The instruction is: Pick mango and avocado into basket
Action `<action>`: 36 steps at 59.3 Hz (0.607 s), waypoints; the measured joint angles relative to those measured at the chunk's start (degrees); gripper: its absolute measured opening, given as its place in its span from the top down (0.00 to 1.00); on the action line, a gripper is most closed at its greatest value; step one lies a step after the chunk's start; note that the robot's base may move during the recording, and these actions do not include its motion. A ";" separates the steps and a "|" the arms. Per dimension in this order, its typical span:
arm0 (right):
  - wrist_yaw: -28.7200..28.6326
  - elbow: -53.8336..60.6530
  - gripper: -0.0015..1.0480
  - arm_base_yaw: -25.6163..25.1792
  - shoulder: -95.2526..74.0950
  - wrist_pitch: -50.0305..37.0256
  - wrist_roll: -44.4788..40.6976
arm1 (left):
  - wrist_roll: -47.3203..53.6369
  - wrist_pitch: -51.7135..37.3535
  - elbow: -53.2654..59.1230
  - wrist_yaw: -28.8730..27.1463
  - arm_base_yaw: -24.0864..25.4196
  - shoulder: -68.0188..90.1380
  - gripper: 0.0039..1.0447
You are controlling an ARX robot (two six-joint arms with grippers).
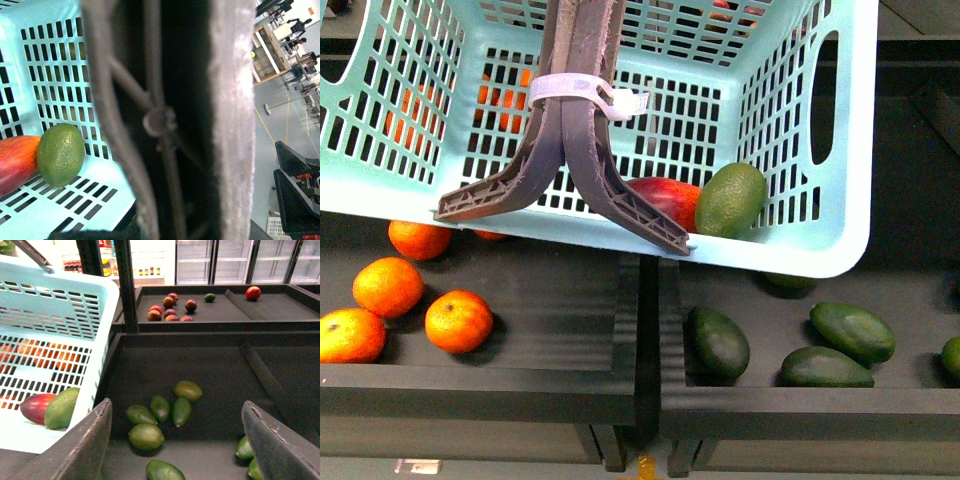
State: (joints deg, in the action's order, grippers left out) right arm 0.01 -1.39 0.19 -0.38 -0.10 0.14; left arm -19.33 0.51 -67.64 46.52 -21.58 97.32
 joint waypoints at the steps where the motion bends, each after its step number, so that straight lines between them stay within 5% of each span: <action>1: 0.11 0.00 0.09 0.02 0.02 0.02 0.00 | 0.02 0.00 0.00 -0.07 0.00 0.00 0.89; 36: 0.13 0.00 0.08 0.00 0.15 0.11 0.00 | 0.02 0.00 0.00 -0.50 -0.07 0.11 0.89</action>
State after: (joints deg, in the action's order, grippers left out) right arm 0.14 -1.39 0.19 -0.23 0.01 0.14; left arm -19.31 0.51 -67.64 46.02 -21.65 97.43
